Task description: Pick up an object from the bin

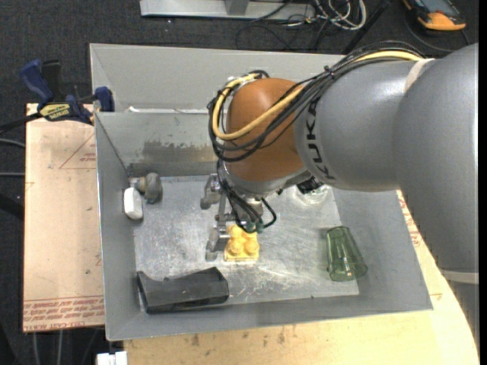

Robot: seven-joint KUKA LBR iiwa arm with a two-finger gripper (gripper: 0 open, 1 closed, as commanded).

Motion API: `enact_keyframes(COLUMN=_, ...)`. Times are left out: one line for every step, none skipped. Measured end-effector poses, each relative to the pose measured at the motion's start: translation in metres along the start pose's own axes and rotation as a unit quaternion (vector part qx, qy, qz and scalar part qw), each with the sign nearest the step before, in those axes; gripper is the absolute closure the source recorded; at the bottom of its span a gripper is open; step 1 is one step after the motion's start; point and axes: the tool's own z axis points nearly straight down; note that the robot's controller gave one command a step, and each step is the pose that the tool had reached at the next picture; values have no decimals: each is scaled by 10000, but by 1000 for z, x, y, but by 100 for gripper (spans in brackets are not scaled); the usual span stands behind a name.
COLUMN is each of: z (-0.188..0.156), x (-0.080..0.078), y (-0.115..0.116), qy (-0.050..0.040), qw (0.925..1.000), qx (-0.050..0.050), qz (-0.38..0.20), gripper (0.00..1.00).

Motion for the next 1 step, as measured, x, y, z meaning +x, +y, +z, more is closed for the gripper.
enact_keyframes(z=-5, x=-2, y=-1, qy=-35, qw=10000, qx=-5, qz=11, gripper=0)
